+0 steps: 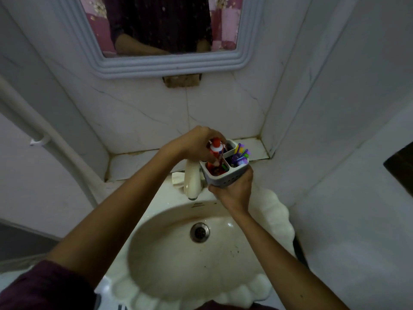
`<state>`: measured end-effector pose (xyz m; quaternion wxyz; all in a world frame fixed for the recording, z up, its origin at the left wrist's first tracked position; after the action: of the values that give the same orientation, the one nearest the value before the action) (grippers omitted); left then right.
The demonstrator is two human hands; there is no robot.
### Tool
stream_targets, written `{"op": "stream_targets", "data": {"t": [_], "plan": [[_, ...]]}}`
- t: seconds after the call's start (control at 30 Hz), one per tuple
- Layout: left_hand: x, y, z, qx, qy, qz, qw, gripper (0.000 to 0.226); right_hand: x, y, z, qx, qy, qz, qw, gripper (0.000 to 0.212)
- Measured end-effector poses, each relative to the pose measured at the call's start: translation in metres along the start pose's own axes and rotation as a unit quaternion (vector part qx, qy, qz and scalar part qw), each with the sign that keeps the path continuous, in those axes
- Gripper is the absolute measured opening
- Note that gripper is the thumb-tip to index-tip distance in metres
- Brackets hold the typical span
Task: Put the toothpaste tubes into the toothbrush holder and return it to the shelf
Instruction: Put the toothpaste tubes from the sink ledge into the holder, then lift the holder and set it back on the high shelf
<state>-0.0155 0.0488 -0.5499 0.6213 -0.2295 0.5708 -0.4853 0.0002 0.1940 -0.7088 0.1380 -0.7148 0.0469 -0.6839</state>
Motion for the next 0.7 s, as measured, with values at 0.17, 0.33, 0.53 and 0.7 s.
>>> {"op": "stream_targets", "data": {"t": [0.17,0.33,0.53,0.7], "plan": [[0.008,-0.023,0.032,-0.123,0.010,0.141,0.982,0.066,0.016,-0.002,-0.008,-0.002,-0.015,-0.011,1.000,0.124],[0.020,-0.032,0.077,-0.312,-0.023,0.164,0.935,0.047,0.038,-0.008,-0.009,-0.011,-0.040,-0.016,0.999,0.118],[0.006,-0.072,0.115,-0.397,-0.044,0.060,0.915,0.041,0.113,-0.031,-0.016,-0.052,-0.110,-0.035,0.992,0.108],[-0.033,-0.138,0.143,-0.449,-0.020,-0.027,0.893,0.044,0.216,-0.059,-0.027,-0.067,-0.202,-0.082,0.974,0.101]]}}
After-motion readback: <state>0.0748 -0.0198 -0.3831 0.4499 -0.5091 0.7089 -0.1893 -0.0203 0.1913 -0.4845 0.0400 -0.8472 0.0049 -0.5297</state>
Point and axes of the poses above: each hand's wrist, its own z-axis away from the middle knuckle, its own y-axis out of the palm, x = y × z, the point moved 6 cm from there along -z, towards the middle knuckle, and after that the axes turned 9 degrees about x, right-handed, at the moved point
